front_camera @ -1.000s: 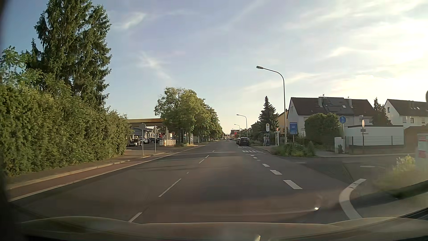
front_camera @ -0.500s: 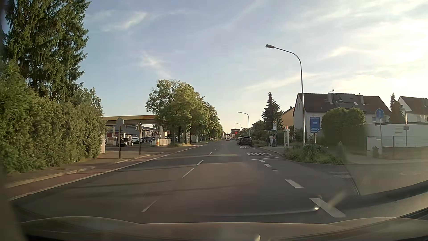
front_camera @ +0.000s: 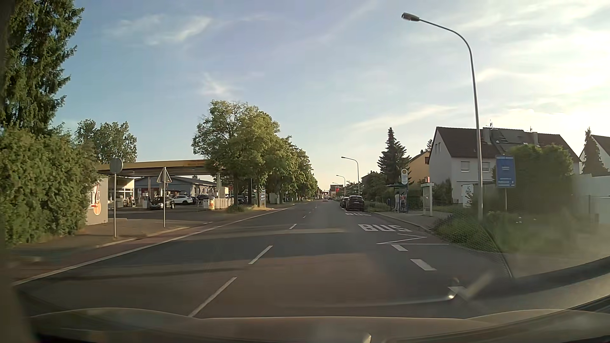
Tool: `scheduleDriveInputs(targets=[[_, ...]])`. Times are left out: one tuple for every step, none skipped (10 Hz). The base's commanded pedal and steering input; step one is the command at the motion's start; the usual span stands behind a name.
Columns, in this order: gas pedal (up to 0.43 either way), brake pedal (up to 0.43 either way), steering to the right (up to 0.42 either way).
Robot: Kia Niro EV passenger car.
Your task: Follow the waypoints while adhering to traffic rules and regulations
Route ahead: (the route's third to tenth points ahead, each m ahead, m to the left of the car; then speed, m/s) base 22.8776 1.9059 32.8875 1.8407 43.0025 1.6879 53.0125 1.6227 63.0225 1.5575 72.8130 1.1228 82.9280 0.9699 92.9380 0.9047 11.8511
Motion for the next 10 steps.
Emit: scheduleDriveInputs(targets=[[0.067, 0.030, -0.002], [0.067, 0.030, -0.002], [0.067, 0.030, -0.002], [0.067, 0.030, -0.002], [0.067, 0.030, -0.002], [0.067, 0.030, -0.002], [0.067, 0.030, -0.002], [0.067, 0.037, -0.001], [0.067, 0.030, -0.001], [0.067, 0.030, -0.001]])
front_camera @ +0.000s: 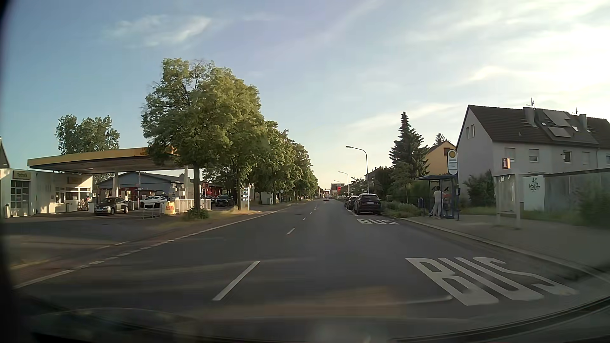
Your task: Follow the waypoints while adhering to traffic rules and regulations
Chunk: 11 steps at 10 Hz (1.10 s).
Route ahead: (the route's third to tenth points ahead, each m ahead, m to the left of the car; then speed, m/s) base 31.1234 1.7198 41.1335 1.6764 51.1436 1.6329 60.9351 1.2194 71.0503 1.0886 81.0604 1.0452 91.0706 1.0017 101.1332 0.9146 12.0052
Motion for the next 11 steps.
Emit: scheduleDriveInputs(targets=[[0.067, 0.030, -0.001], [0.067, 0.030, -0.001], [0.067, 0.037, -0.001], [0.067, 0.030, -0.001], [0.067, 0.030, -0.001], [0.067, 0.030, 0.000], [0.067, 0.030, -0.001], [0.067, 0.030, -0.001], [0.067, 0.030, -0.001], [0.067, 0.030, -0.001], [0.067, 0.030, -0.001]])
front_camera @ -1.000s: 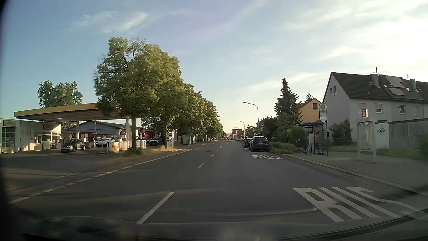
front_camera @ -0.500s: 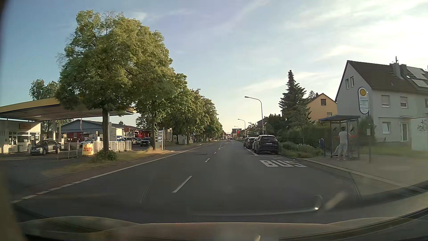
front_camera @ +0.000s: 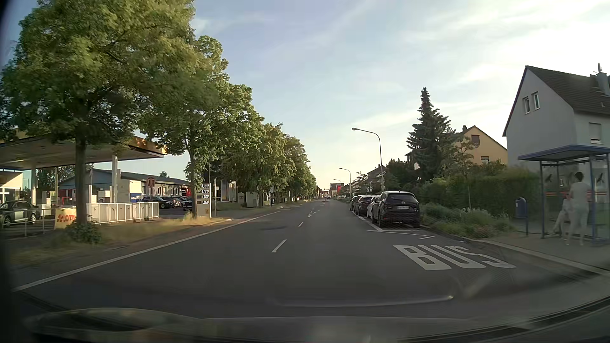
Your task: Follow the waypoints while adhering to traffic rules and regulations
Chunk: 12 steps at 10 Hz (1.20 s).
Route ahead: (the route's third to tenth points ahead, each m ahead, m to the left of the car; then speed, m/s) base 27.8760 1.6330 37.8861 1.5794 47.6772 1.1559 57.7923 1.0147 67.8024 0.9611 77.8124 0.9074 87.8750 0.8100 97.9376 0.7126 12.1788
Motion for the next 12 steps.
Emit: scheduleDriveInputs(targets=[[0.067, 0.030, 0.000], [0.067, 0.030, -0.001], [0.067, 0.030, -0.001], [0.067, 0.030, 0.000], [0.067, 0.030, 0.000], [0.067, 0.030, 0.000], [0.067, 0.030, 0.000], [0.067, 0.030, -0.001], [0.067, 0.030, -0.001], [0.067, 0.030, -0.001], [0.067, 0.030, 0.000], [0.067, 0.030, 0.000]])
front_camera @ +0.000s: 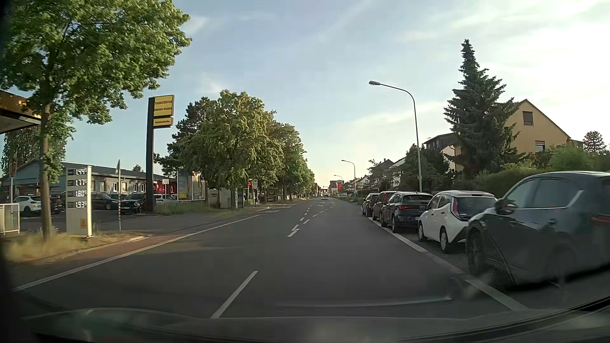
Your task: Follow the waypoints while adhering to traffic rules and regulations
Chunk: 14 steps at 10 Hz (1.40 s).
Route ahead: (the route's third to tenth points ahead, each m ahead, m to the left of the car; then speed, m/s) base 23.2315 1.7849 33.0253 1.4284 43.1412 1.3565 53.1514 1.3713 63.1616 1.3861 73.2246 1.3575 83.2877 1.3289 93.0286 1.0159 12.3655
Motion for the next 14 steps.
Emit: scheduleDriveInputs(targets=[[0.067, 0.030, 0.001], [0.067, 0.030, 0.004], [0.067, 0.030, 0.007], [0.067, 0.030, 0.009], [0.067, 0.030, 0.010], [0.067, 0.037, 0.010], [0.067, 0.030, 0.010], [0.067, 0.030, 0.010], [0.067, 0.030, 0.011], [0.067, 0.030, 0.013], [0.067, 0.030, 0.014], [0.067, 0.030, 0.017], [0.067, 0.030, 0.020], [0.067, 0.030, 0.020]])
